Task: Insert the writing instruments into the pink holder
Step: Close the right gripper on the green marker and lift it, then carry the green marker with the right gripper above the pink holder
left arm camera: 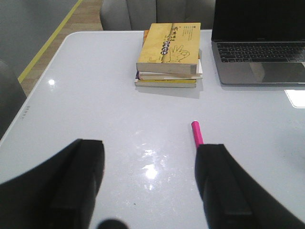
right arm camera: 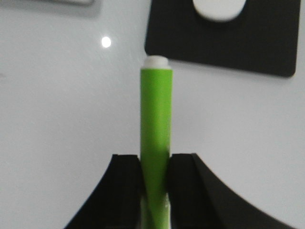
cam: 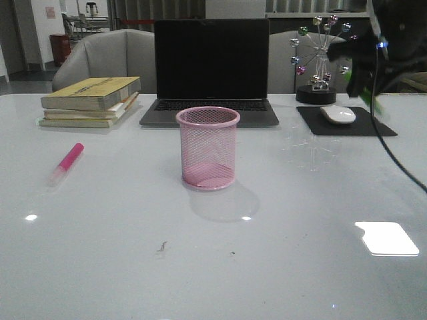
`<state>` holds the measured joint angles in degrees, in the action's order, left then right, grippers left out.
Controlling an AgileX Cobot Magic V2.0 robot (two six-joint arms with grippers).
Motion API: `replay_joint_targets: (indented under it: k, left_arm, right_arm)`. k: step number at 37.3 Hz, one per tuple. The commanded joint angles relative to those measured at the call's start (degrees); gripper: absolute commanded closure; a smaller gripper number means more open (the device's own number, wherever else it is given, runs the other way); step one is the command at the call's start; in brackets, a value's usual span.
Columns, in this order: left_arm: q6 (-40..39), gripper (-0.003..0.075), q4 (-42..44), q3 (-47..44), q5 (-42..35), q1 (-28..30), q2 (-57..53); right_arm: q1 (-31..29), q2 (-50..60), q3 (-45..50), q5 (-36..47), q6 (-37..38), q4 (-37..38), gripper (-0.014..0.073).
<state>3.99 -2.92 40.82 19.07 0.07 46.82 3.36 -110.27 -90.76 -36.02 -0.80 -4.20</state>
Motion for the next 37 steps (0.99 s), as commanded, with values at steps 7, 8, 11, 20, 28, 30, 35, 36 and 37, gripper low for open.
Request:
replay_joint_targets:
  k: [7,8,11,20,28,30,35,36,37]
  left_arm:
    - [-0.6,0.0241,-0.5,2.1,-4.7,-0.2,-0.2]
    - [-0.6,0.0241,-0.5,2.1,-4.7,-0.2,-0.2]
    - [-0.6,0.0241,-0.5,2.1,-4.7,-0.2,-0.2]
    - [-0.6,0.0241,-0.5,2.1,-4.7,-0.2,-0.2]
    - [-0.6,0.0241,-0.5,2.1,-4.7,-0.2,-0.2]
    - [-0.6,0.0241,-0.5,2.1,-4.7,-0.2,-0.2]
    - [-0.6,0.0241,-0.5,2.1,-4.7,-0.2,-0.2]
    - [-0.6,0.0241,-0.5,2.1,-4.7,-0.2,-0.2]
    - [-0.6,0.0241,-0.5,2.1,-4.7,-0.2,-0.2]
  right_arm:
    - [7.3,14.2,-1.7,11.0,-2.6,-0.5,0.0455]
    - [8.2,14.6,-1.6,12.1,-3.1,-0.5,0.0455]
    - [11.6,15.5,-1.6,16.9,-4.3,-0.5,0.0455]
    - [19.0,15.6,4.8,32.7,-4.3,-1.2,0.0454]
    - [23.4,14.6,13.2,47.3,-4.0,-4.3,0.0454]
    - [24.3,13.4,13.7,47.9,-3.6,-4.7,0.0454]
    - [25.6,9.2,13.7,50.3,-3.4,-4.5,0.0454]
    - [25.6,8.2,13.7,51.5,-3.4,-4.5,0.0454]
    - [25.6,7.5,13.7,52.3,-3.4,-4.5,0.0454]
